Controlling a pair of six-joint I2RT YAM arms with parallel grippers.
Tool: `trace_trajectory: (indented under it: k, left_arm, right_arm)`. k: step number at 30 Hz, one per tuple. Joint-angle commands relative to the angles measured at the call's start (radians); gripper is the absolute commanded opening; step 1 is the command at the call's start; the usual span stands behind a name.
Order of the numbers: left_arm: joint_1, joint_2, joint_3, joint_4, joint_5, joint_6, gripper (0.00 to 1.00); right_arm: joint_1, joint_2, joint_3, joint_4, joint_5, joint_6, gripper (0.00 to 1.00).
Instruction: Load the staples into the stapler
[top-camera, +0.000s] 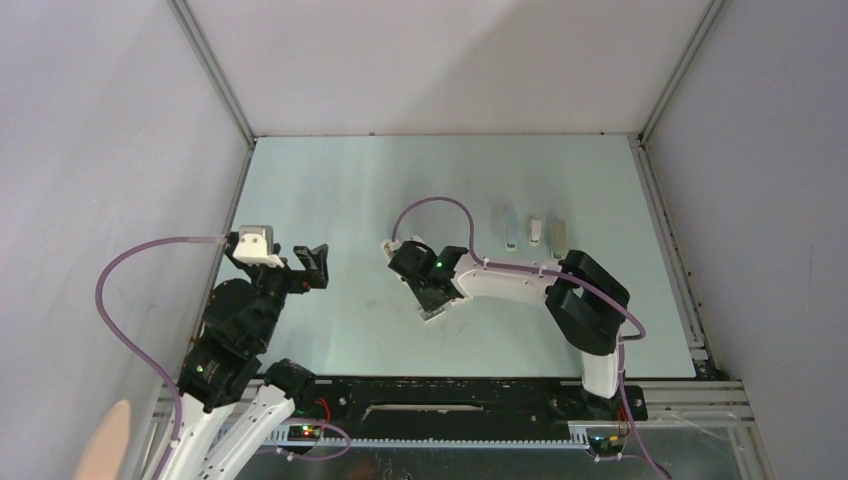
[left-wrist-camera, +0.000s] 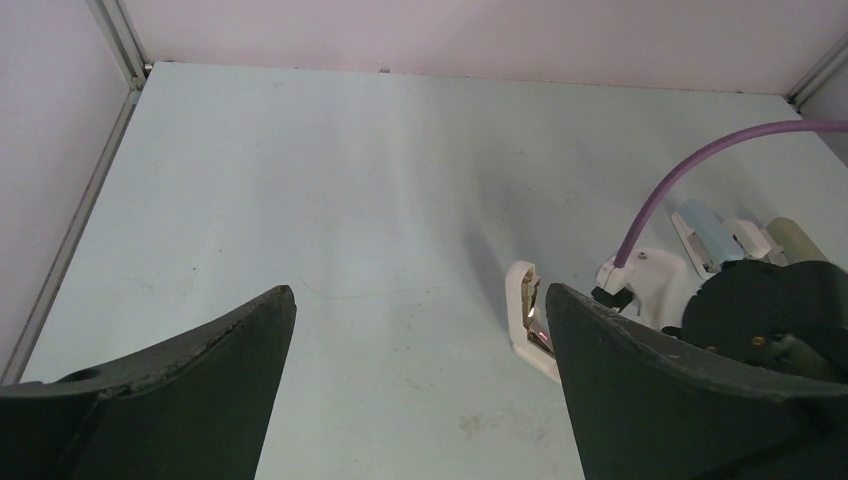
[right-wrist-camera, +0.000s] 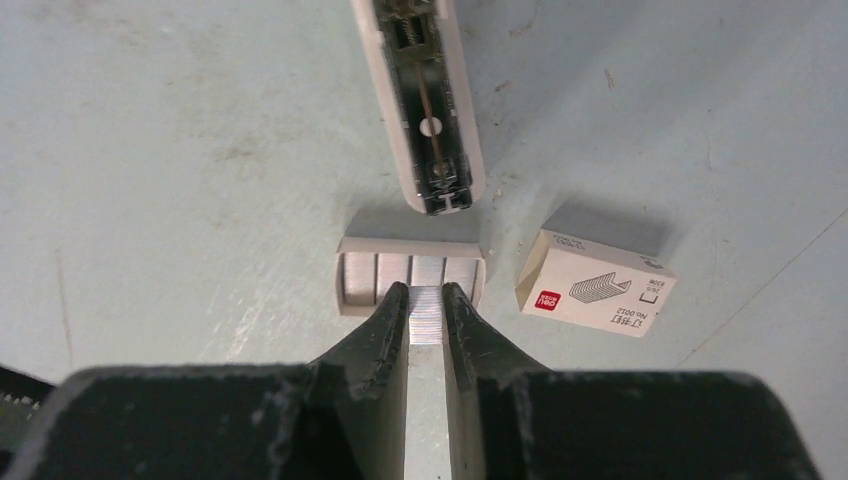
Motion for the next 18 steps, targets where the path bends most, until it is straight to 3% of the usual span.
trace_trajectory:
  k: [1,9,18]
  left_arm:
    - [0.005,0.002,-0.010,0.021,0.008,0.004,0.98]
    - [0.005,0.005,-0.010,0.021,0.006,0.004,0.98]
    - [0.005,0.014,-0.010,0.021,0.001,0.004,0.98]
  right_arm:
    - [0.017,-0.100,0.012,0.041,0.017,-0.085,0.12]
    - [0.000,-0.136,0.011,0.203,-0.031,-0.284,0.12]
    - [-0.045,-0.056,0.012,0.394,-0.094,-0.421,0.12]
